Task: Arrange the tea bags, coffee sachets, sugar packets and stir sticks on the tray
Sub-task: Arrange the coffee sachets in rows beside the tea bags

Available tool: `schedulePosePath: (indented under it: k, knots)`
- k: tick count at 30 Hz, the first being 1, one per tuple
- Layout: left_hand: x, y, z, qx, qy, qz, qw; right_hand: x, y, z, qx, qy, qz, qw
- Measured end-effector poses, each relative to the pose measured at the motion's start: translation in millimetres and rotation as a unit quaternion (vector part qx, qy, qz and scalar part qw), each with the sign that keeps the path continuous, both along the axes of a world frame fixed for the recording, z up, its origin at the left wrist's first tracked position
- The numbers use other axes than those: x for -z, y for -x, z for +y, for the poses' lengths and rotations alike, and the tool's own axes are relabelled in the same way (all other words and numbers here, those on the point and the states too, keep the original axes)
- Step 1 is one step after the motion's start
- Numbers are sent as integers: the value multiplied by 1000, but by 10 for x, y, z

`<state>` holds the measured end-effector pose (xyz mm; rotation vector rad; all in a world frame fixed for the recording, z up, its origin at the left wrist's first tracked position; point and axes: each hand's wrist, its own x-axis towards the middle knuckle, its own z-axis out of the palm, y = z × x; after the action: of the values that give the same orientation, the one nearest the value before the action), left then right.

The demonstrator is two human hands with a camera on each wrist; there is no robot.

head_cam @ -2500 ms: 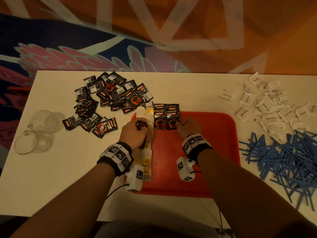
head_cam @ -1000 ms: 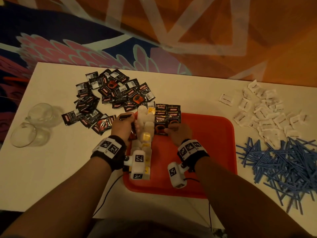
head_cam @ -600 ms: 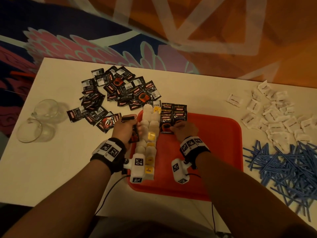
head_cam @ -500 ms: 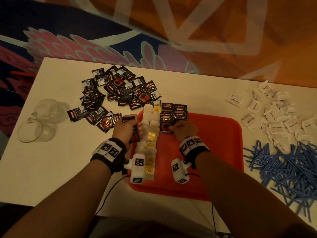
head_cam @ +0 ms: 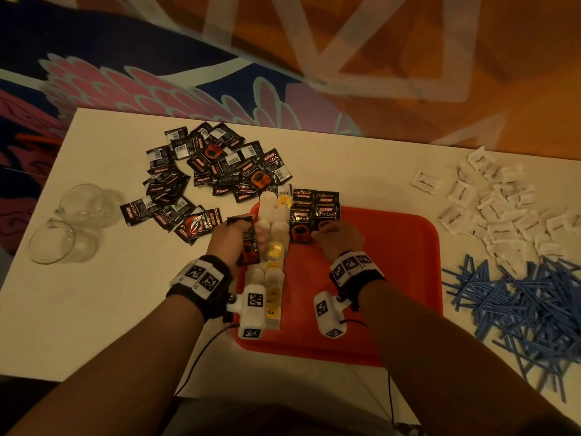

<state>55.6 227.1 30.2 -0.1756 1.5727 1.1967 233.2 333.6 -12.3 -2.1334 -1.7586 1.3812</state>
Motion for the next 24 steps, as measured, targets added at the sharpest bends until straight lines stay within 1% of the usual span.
schedulePosePath:
  k: [2, 4, 5, 7, 9, 11, 12, 15, 20, 24]
  knots:
    - [-10, -26, -3, 38, -9, 35, 999, -36, -44, 3, -1, -12, 9, 1000]
    - [-26, -56, -4, 71, -4, 73, 995, -95, -57, -29, -1, -17, 38, 999]
    - [-29, -76, 12, 81, -1, 85, 993, -128, -50, -57, -12, -16, 60, 998]
    - [-39, -117, 56, 96, 5, 110, 989, -177, -21, -136, -64, -15, 102, 993]
    - [-80, -172, 104, 103, 18, 136, 985, -268, 12, -224, -100, 8, 160, 982]
    - [-120, -238, 140, 108, 6, 140, 984, -339, 48, -296, -114, 51, 210, 970]
    - [-144, -282, 156, 105, -8, 141, 984, -351, 63, -315, -117, 66, 222, 966]
    - [-194, -365, 184, 98, -36, 138, 985, -376, 81, -339, -127, 59, 215, 967]
    - [-254, -335, 174, 67, -64, 84, 992, -442, 3, -290, -172, -1, 183, 968]
    - [-250, -356, 172, 70, -61, 102, 990, -433, 12, -276, -179, -20, 178, 967]
